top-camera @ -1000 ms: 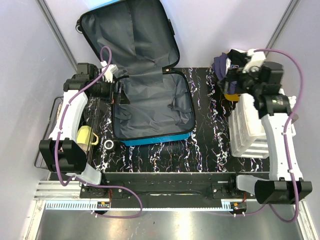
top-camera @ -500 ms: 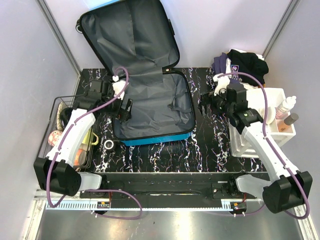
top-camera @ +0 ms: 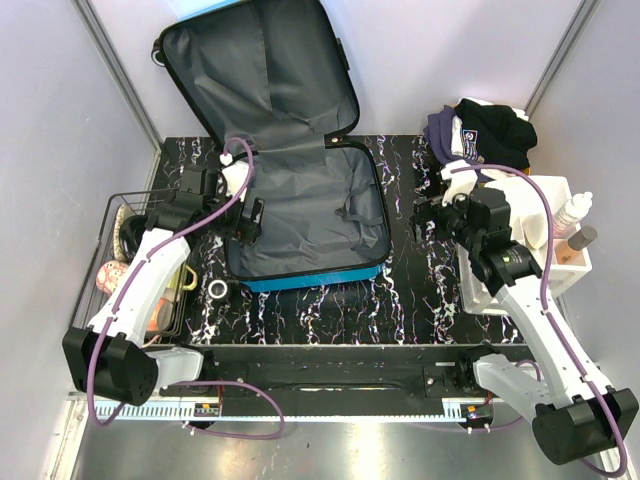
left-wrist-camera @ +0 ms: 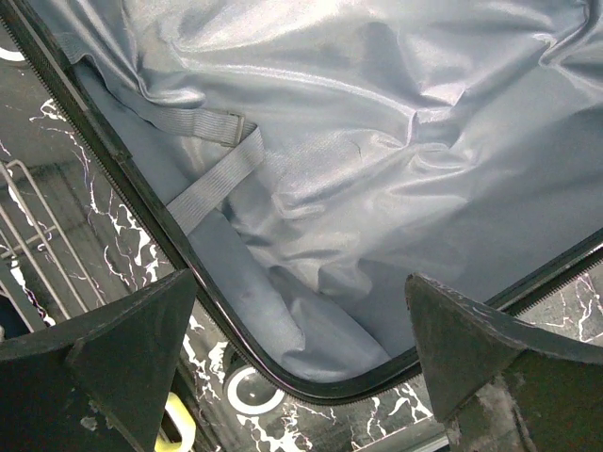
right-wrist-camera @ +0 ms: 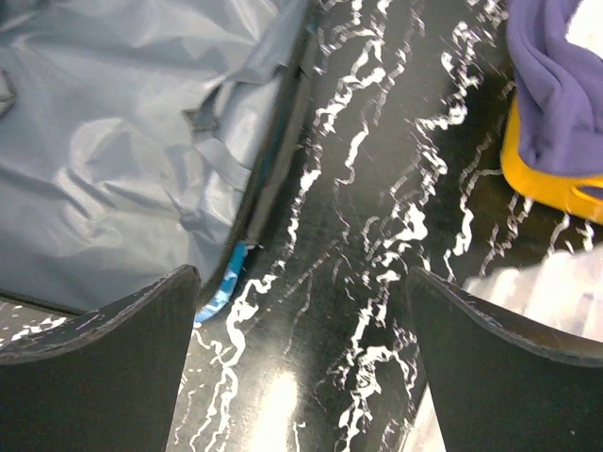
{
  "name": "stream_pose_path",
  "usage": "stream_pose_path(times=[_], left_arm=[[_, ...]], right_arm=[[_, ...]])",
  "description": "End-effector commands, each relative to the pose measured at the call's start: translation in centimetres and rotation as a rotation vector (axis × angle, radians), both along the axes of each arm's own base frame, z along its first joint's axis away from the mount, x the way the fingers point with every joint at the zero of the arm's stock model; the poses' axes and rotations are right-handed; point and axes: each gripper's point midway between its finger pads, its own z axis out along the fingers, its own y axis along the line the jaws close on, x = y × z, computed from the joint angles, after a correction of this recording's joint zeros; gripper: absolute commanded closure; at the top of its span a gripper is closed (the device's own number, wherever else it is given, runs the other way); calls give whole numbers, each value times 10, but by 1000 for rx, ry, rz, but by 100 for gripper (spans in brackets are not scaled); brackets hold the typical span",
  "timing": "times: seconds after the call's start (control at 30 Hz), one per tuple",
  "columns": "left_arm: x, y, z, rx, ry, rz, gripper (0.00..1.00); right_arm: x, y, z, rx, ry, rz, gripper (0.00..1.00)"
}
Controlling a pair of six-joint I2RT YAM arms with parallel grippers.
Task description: Open, take out, and arrange the luggage
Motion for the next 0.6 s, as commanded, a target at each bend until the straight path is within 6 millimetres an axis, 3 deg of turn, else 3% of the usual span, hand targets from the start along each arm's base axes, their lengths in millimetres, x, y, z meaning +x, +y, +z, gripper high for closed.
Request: stream_pose_path(times=[0.0, 0.2, 0.37, 0.57], left_arm=[[3, 1, 22, -22, -90, 28, 1], [0, 5, 32, -5, -119, 28, 1], [1, 6, 34, 5, -127, 17, 1], [2, 0, 26, -19, -95, 10, 1]], right_arm=[[-3, -29, -10, -33, 14, -135, 0], [-24, -44, -44, -114, 127, -161, 0], [-44, -65, -68, -318, 242, -118, 0], [-58, -61, -82, -407, 339, 18, 0]])
